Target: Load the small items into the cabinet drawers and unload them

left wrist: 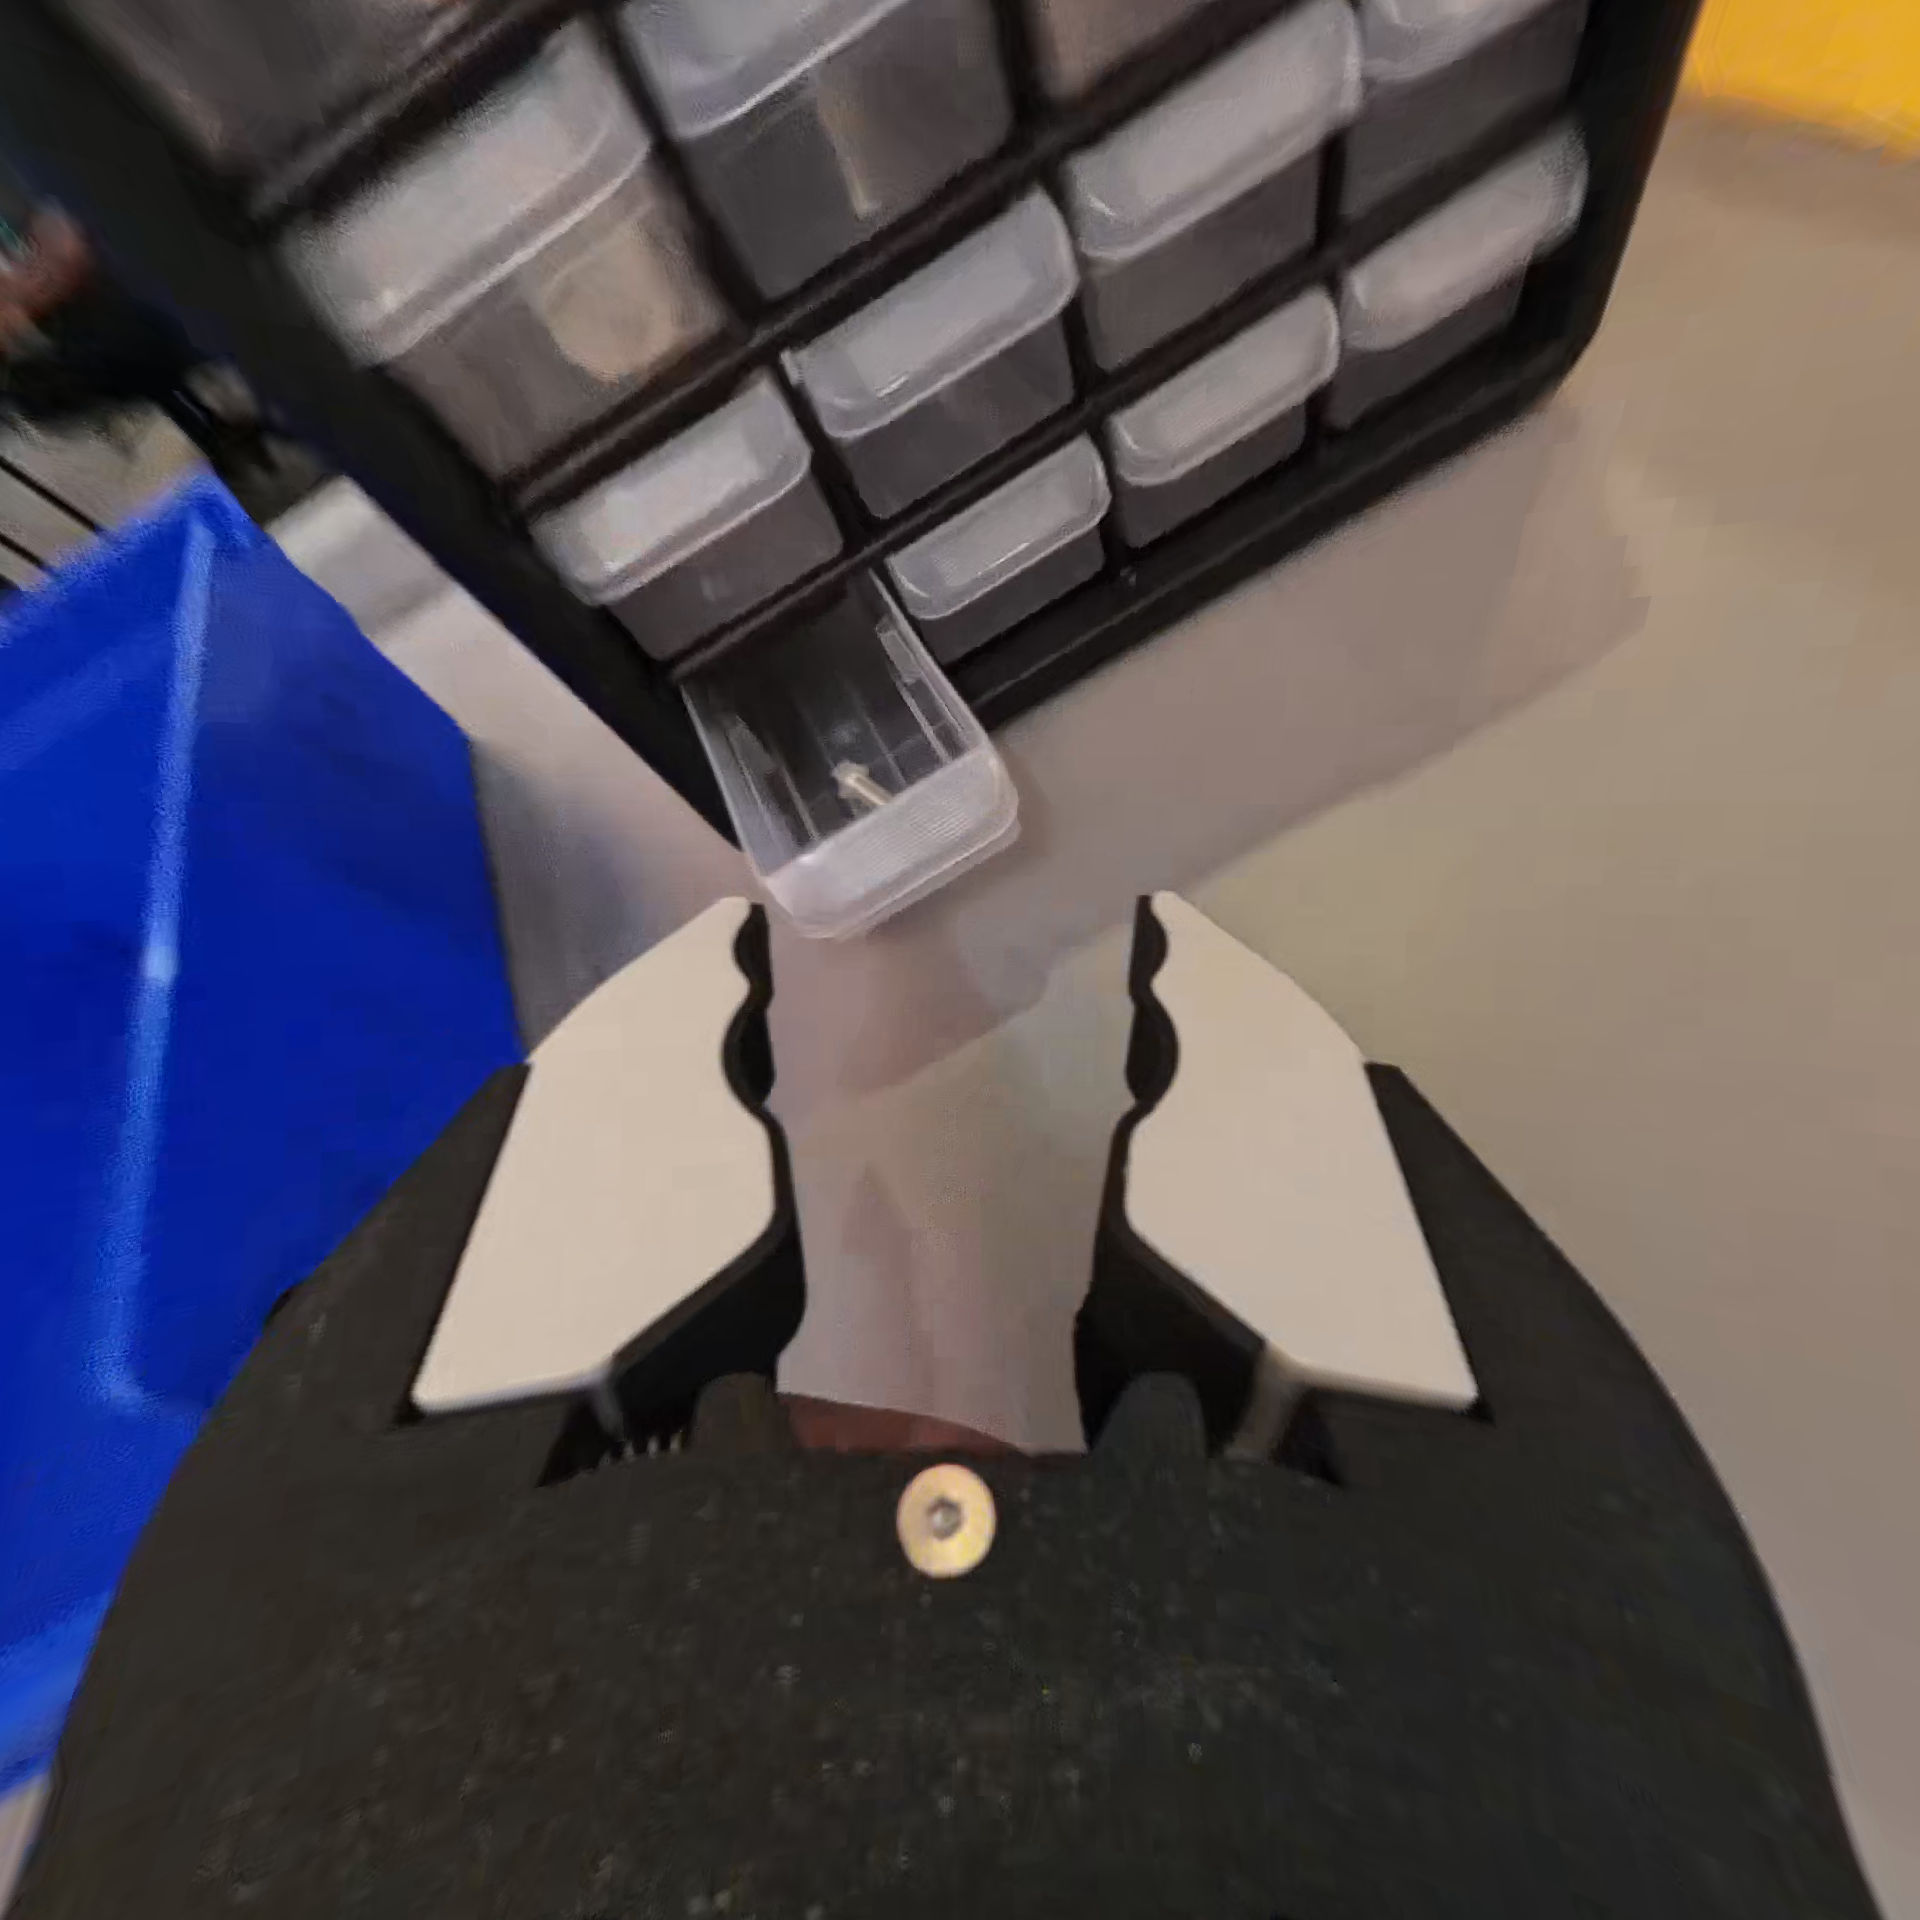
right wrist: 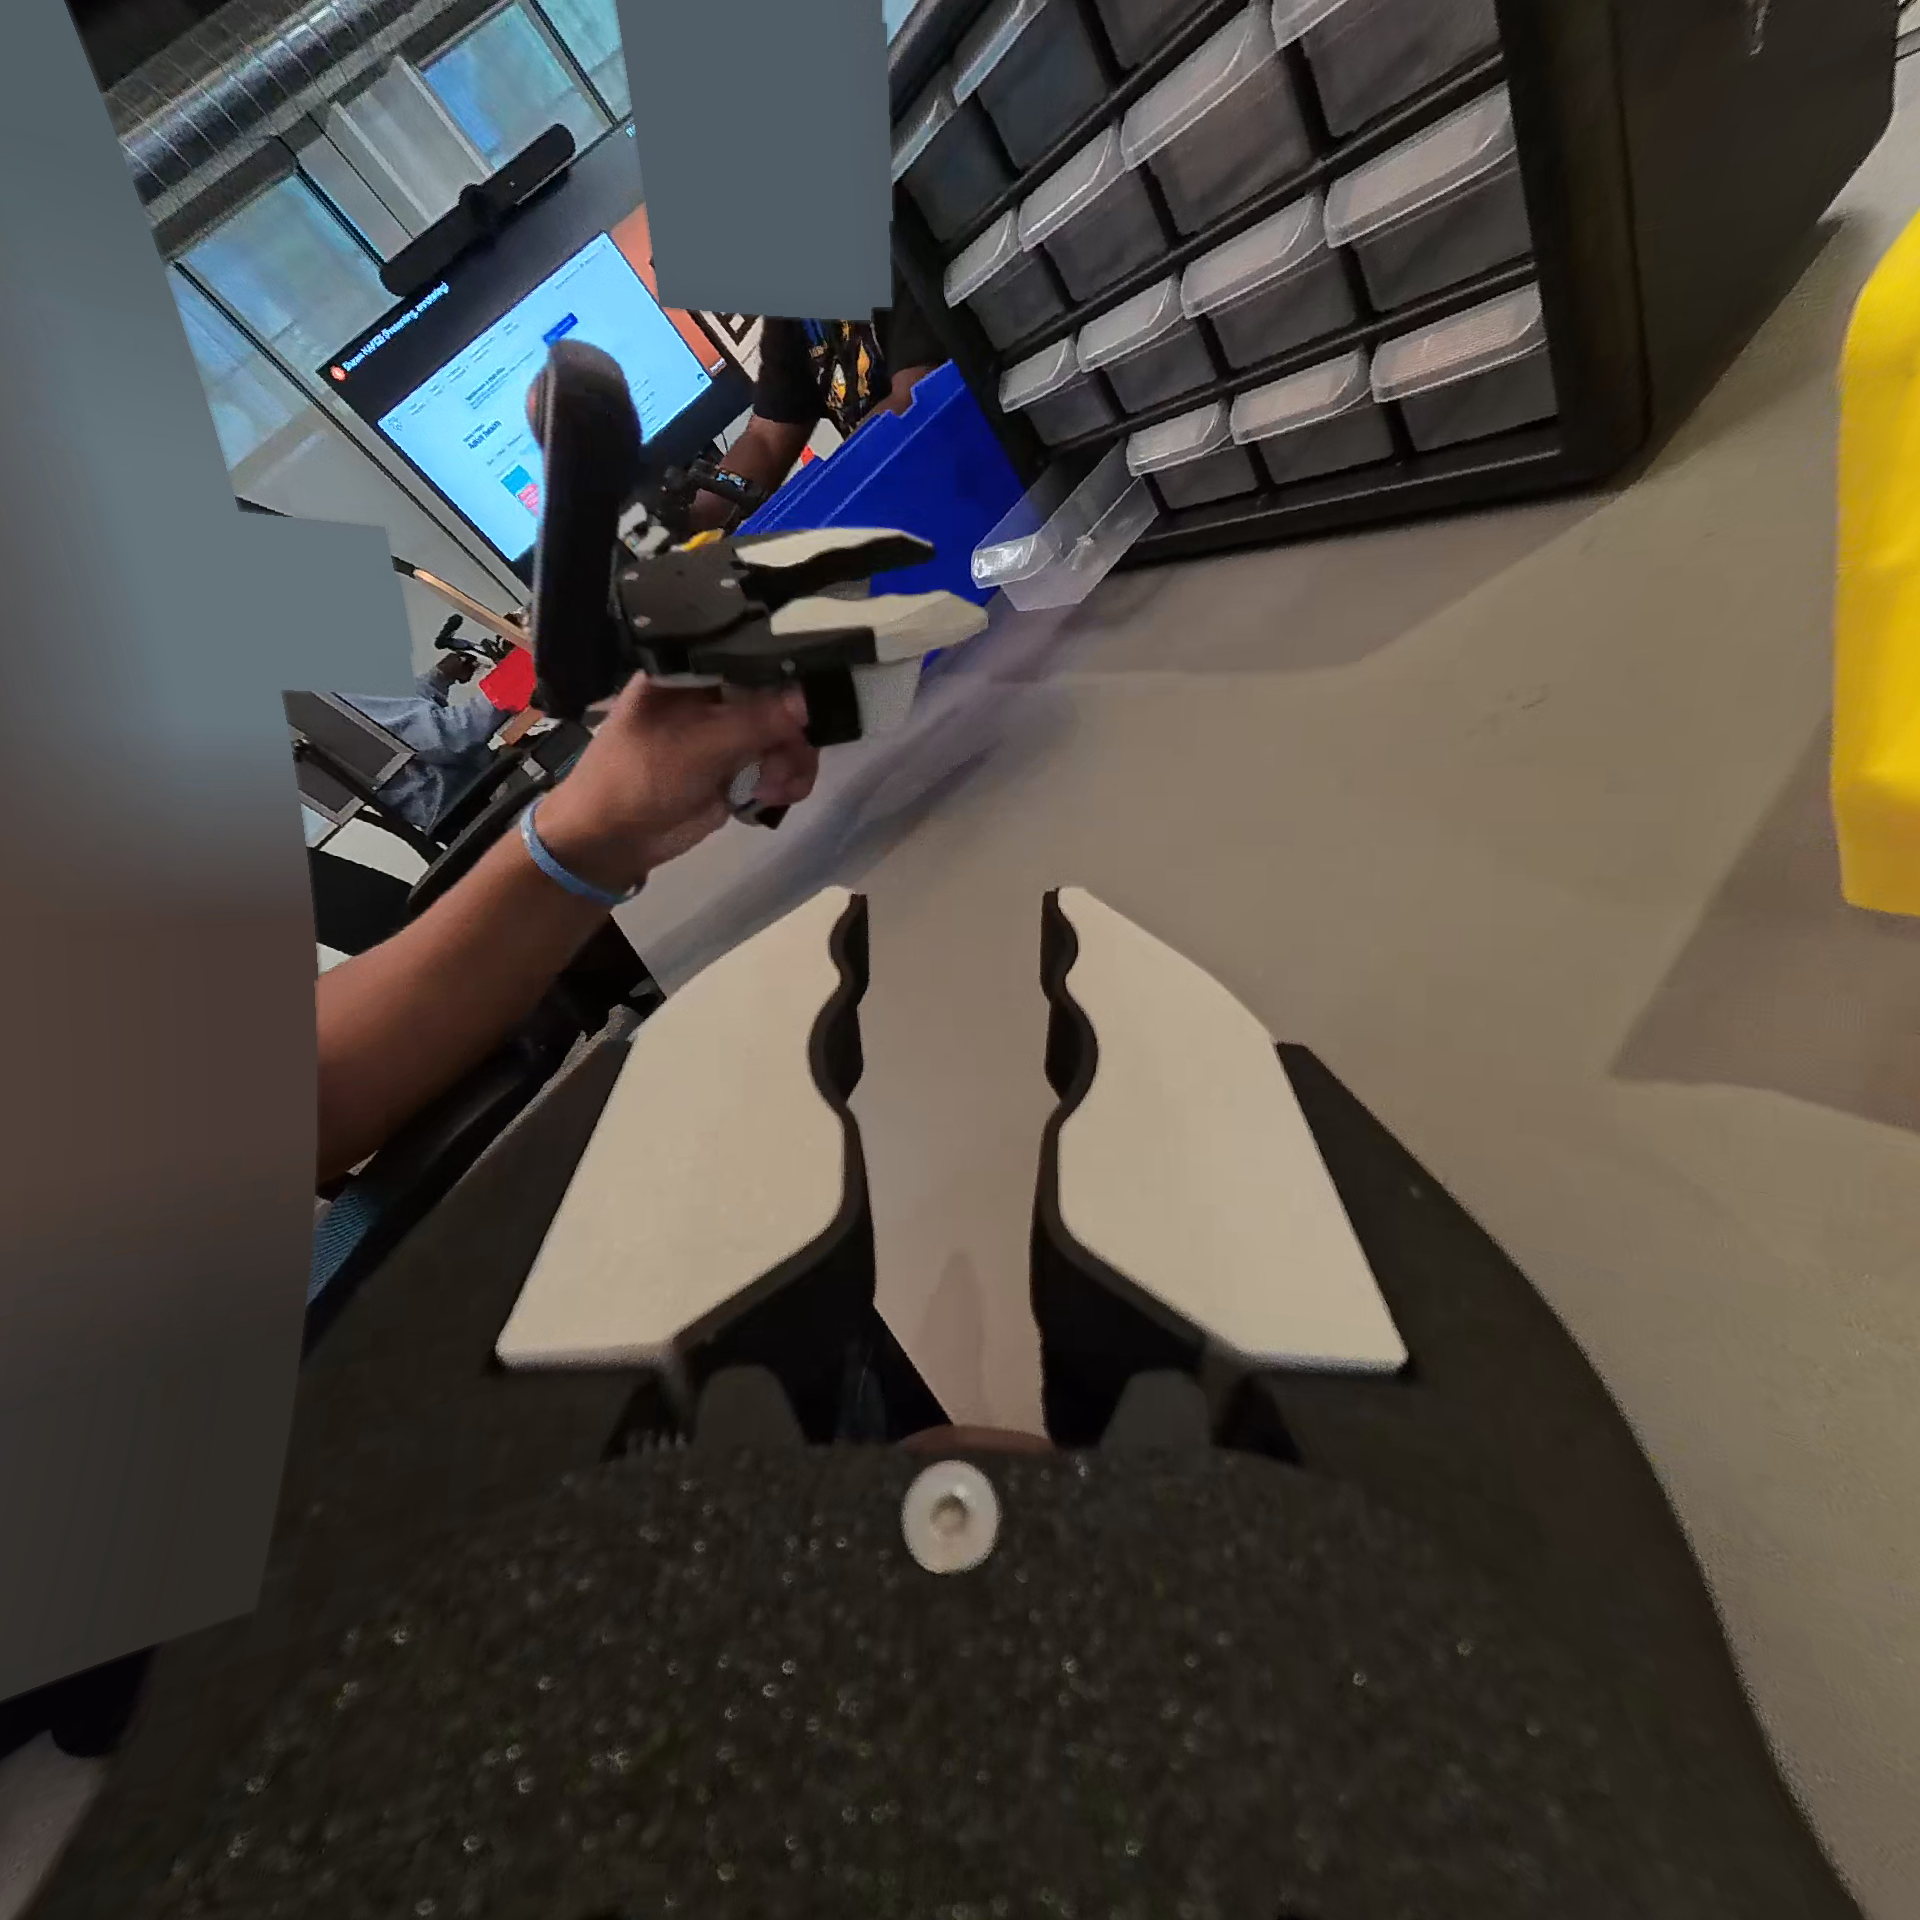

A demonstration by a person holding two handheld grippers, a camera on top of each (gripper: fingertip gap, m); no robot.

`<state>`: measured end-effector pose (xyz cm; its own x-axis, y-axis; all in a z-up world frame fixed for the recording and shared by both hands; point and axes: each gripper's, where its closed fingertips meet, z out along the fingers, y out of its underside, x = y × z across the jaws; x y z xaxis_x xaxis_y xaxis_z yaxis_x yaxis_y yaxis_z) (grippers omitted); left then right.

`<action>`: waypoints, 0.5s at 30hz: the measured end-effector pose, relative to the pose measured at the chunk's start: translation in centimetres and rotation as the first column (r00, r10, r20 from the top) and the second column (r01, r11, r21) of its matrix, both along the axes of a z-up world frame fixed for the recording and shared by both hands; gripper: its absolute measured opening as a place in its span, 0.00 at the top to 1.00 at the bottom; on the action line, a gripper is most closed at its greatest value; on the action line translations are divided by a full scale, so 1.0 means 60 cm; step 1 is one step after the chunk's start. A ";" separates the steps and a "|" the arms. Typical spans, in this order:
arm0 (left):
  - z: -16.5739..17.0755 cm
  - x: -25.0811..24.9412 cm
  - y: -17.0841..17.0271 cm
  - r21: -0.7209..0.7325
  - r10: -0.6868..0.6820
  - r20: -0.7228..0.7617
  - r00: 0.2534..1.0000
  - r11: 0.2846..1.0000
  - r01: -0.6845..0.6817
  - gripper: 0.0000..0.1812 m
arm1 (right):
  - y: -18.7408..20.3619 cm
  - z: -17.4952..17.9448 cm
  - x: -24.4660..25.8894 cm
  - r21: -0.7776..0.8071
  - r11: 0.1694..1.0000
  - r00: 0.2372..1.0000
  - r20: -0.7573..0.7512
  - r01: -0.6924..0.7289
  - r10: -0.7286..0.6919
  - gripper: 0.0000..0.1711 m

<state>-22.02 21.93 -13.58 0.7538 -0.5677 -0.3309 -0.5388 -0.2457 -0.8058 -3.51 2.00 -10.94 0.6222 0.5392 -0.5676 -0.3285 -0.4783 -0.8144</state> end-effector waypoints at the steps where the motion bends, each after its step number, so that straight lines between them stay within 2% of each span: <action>1: -0.001 0.001 0.001 -0.062 0.029 0.092 0.995 0.998 -0.024 0.61 | 0.000 -0.001 0.000 -0.002 1.000 1.000 -0.001 0.000 0.000 0.82; 2: -0.003 0.002 0.005 -0.114 0.061 0.158 0.986 0.993 -0.043 0.58 | 0.001 -0.001 0.000 -0.003 1.000 1.000 -0.001 0.000 0.000 0.82; 4: -0.010 -0.004 0.023 -0.162 0.127 0.193 0.973 0.982 -0.096 0.55 | 0.002 -0.001 0.000 0.000 1.000 1.000 0.004 0.000 0.000 0.82; 7: -0.030 -0.011 0.050 -0.176 0.199 0.127 0.972 0.969 -0.175 0.55 | 0.004 -0.002 -0.001 0.002 1.000 1.000 0.012 -0.001 0.001 0.82; 9: -0.037 0.001 0.061 -0.177 0.196 0.104 0.975 0.968 -0.176 0.53 | 0.006 -0.004 -0.002 0.000 1.000 1.000 0.017 -0.003 0.003 0.82; 13: -0.039 0.021 0.082 -0.185 0.215 0.100 0.971 0.963 -0.194 0.56 | 0.008 -0.006 -0.001 0.003 1.000 0.999 0.034 -0.001 0.001 0.82; 15: -0.037 0.018 0.089 -0.187 0.249 0.109 0.962 0.956 -0.226 0.61 | 0.008 -0.006 -0.003 0.013 1.000 0.999 0.050 -0.001 0.000 0.82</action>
<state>-20.96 27.28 -15.78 0.9035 -0.4069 -0.1346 -0.3417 -0.4944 -0.7993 -3.68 2.50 -11.28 0.6497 0.5467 -0.5283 -0.2868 -0.4674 -0.8363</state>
